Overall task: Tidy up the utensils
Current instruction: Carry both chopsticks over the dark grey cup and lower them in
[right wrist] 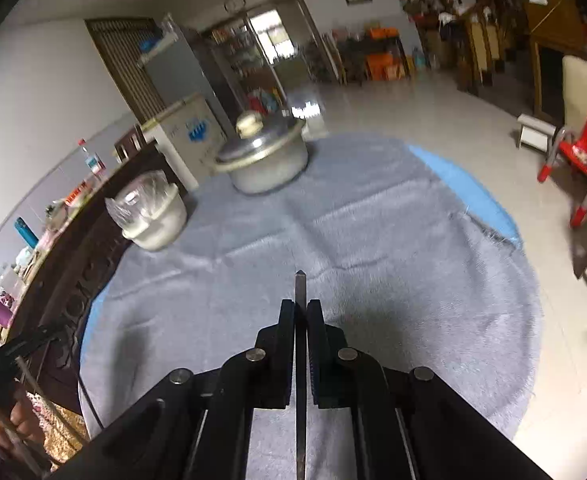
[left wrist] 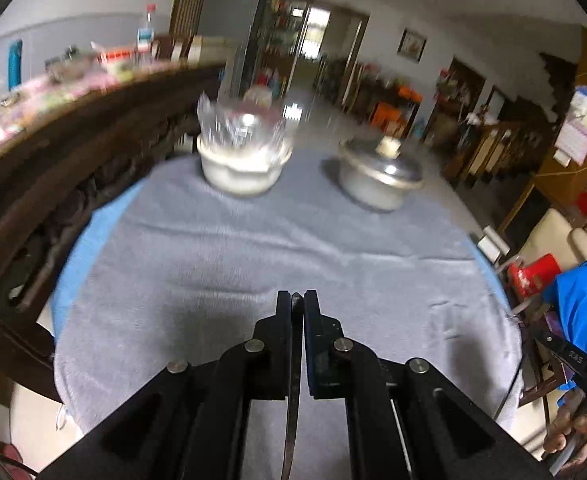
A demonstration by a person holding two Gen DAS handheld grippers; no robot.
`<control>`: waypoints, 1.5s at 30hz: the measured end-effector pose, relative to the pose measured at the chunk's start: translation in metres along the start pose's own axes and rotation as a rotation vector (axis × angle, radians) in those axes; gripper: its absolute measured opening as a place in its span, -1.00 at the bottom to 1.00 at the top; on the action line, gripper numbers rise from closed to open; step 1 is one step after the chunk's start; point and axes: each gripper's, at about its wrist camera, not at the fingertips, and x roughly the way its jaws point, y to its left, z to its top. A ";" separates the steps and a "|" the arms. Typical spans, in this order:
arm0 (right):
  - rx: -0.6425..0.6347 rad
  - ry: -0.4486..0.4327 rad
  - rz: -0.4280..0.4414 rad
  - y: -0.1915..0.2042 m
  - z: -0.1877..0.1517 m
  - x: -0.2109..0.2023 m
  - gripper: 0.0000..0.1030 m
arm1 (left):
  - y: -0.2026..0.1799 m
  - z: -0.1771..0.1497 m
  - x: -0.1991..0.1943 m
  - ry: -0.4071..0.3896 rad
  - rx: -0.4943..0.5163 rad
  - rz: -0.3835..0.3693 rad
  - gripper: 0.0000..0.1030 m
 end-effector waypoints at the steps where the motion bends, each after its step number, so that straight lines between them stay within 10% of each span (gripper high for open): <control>1: 0.000 -0.016 0.003 0.001 -0.002 -0.006 -0.87 | -0.002 -0.003 -0.010 -0.024 0.004 -0.003 -0.89; 17: -0.055 -0.308 0.007 0.041 -0.035 -0.115 -0.87 | -0.015 -0.033 -0.101 -0.233 0.002 -0.072 -0.89; 45: -0.167 -0.438 0.089 0.077 -0.046 -0.201 -0.87 | -0.030 -0.032 -0.186 -0.311 0.018 -0.173 -0.89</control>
